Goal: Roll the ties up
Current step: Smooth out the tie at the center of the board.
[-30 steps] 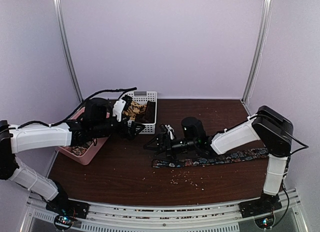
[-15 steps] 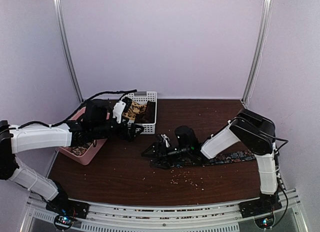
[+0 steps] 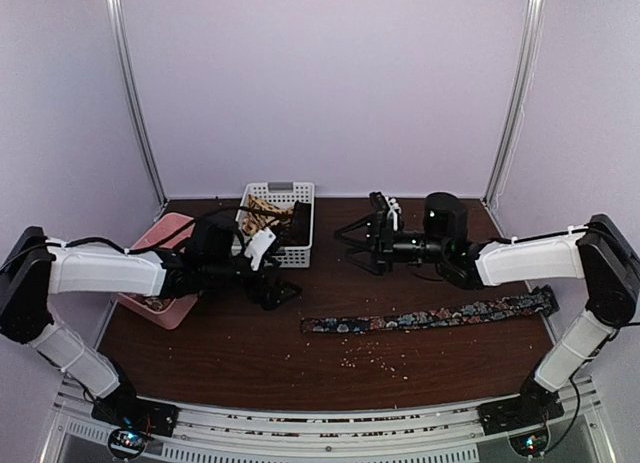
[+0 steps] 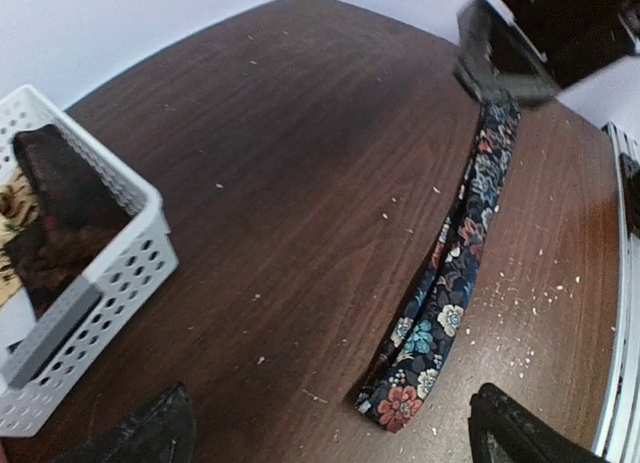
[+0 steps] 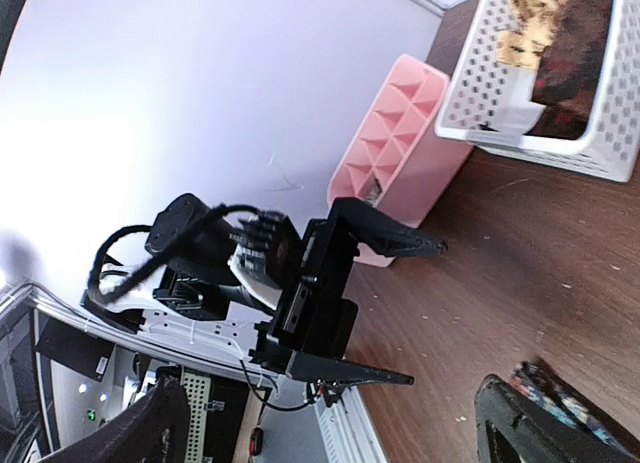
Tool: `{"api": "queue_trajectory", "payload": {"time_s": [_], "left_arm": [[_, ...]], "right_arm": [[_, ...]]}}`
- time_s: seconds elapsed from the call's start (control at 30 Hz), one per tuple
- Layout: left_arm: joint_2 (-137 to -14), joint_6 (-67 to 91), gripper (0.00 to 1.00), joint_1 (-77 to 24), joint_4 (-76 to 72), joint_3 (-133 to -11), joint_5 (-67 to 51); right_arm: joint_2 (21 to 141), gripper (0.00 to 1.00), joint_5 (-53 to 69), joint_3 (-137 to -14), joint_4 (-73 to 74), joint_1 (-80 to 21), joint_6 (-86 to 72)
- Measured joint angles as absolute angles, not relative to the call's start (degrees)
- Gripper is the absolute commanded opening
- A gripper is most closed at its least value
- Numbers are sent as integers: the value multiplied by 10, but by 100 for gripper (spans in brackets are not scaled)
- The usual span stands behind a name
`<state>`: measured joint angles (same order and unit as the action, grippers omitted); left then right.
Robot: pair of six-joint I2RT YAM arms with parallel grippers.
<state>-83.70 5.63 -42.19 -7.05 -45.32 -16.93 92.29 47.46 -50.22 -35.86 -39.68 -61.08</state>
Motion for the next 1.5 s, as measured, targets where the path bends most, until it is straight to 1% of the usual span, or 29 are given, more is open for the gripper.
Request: {"api": "queue_trajectory", "payload": {"time_s": [0.17, 0.33, 0.47, 0.7, 0.8, 1.03, 1.07, 1.1, 1.17, 1.2, 1.3, 1.37, 1.5], "left_arm": [[-971, -11, 87, -486, -45, -534, -174], [-1091, -64, 81, -532, -17, -631, -181], [-1144, -86, 77, -541, -12, -674, -188], [-1188, -116, 72, -541, 1, -708, -209], [-1201, -125, 63, -541, 1, -713, -223], [-1206, -140, 34, -541, 1, -717, -233], [-1206, -142, 31, -541, 1, -717, -233], [-1206, -143, 29, -541, 1, -717, -234], [-1206, -145, 30, -541, 3, -717, -235], [-1206, -145, 34, -541, 3, -717, -236], [-1206, -146, 59, -541, 4, -717, -237], [-1202, -144, 67, -541, -4, -711, -234], [-1154, -134, 70, -539, -18, -649, -218]], "right_arm": [[869, 100, 476, -426, -288, -334, -559], [821, 100, 478, -372, -219, -290, -520], [783, 100, 482, -351, -189, -266, -496], [750, 100, 493, -328, -150, -236, -466], [748, 100, 496, -324, -136, -226, -458], [745, 100, 503, -323, -118, -207, -445], [745, 100, 504, -323, -117, -206, -443], [745, 99, 505, -323, -114, -206, -441], [745, 99, 506, -323, -111, -206, -439], [745, 98, 506, -323, -110, -206, -438], [747, 97, 506, -323, -108, -208, -437], [750, 95, 506, -323, -109, -213, -437], [765, 89, 502, -323, -110, -236, -439]]}}
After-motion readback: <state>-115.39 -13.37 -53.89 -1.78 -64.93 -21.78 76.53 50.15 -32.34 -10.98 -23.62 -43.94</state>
